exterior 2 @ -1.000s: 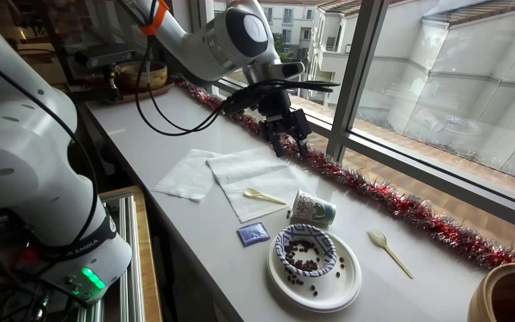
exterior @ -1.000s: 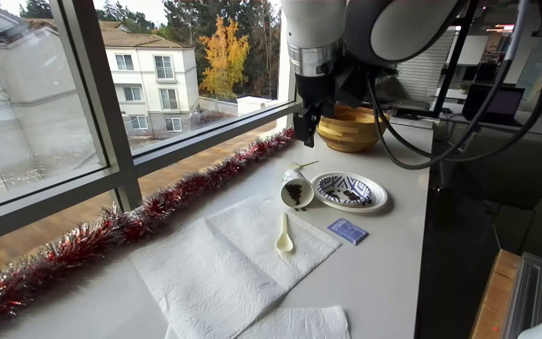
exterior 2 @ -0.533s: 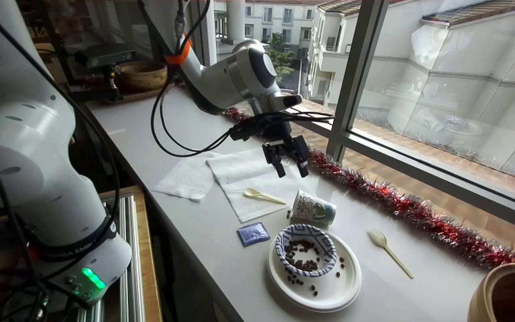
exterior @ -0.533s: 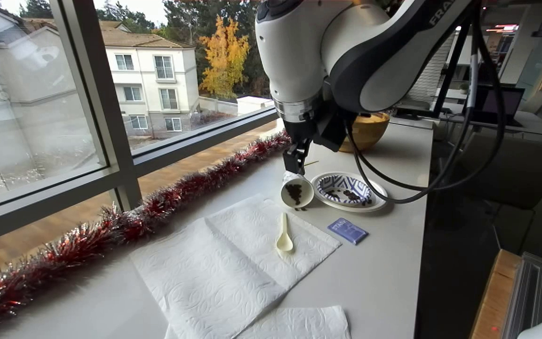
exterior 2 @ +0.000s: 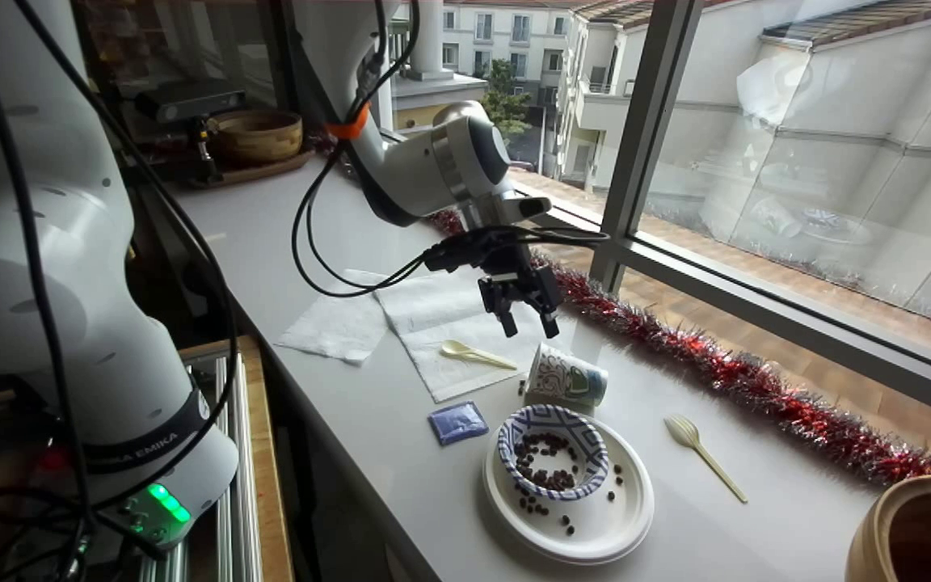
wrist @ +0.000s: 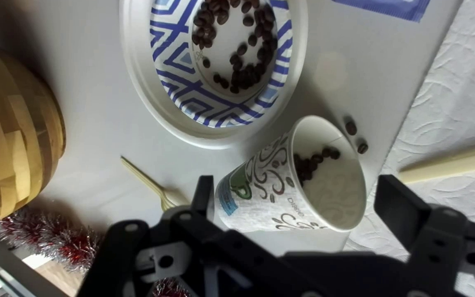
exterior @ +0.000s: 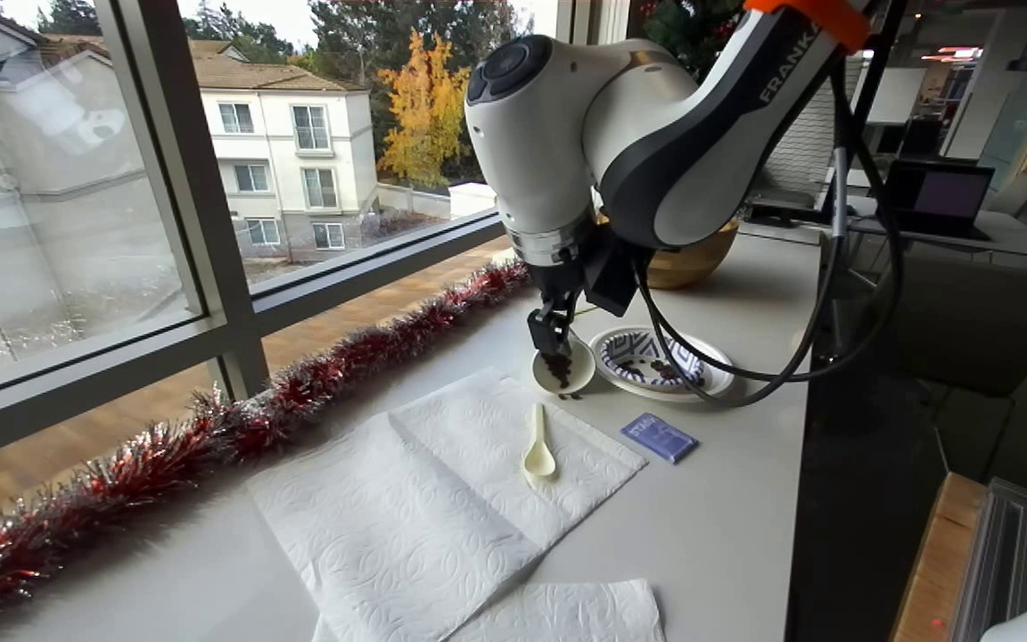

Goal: Put the cup upright

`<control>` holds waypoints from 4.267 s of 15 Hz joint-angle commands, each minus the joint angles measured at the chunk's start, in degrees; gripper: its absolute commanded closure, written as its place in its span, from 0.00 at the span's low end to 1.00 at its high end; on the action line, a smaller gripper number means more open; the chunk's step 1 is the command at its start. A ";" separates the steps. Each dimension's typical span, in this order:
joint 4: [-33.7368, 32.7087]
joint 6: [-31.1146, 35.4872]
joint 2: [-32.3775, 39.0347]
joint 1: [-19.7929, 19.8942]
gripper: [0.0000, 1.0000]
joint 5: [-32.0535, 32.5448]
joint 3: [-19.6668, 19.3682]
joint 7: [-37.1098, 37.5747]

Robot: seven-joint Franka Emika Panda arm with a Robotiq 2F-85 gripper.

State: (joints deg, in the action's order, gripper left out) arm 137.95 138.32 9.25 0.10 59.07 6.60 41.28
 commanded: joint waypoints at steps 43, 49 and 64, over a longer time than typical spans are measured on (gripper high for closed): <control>-4.55 -6.46 8.00 -4.18 0.94 23.18 -3.25 15.34; -1.06 0.78 3.94 -0.36 0.97 19.57 -4.04 12.55; 8.53 35.31 1.70 23.94 0.98 -27.06 4.72 -21.10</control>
State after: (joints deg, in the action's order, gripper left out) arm 144.15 169.13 8.90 16.06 43.25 2.59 28.56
